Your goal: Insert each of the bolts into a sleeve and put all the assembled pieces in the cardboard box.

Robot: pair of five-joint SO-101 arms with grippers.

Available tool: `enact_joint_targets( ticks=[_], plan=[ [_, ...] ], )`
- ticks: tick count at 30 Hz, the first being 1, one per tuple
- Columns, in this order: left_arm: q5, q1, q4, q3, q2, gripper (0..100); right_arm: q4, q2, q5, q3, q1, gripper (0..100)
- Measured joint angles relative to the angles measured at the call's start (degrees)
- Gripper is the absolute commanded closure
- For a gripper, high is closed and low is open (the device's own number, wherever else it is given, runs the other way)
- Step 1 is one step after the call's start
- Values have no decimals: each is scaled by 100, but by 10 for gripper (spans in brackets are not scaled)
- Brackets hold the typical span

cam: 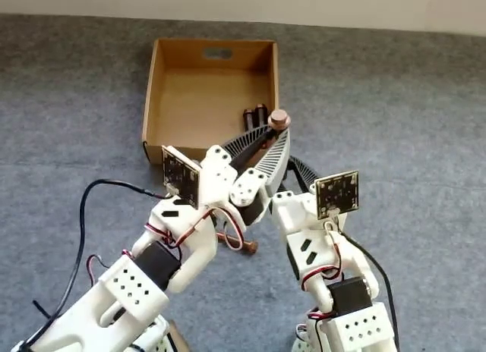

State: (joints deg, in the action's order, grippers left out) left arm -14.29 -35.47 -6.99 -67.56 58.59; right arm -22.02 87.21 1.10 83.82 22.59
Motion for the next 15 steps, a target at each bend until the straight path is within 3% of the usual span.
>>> enact_joint_targets(
  ticks=[15],
  plan=[
    [0,149,0,0,-9,992,0,0,0,0,0,993]
  ],
)
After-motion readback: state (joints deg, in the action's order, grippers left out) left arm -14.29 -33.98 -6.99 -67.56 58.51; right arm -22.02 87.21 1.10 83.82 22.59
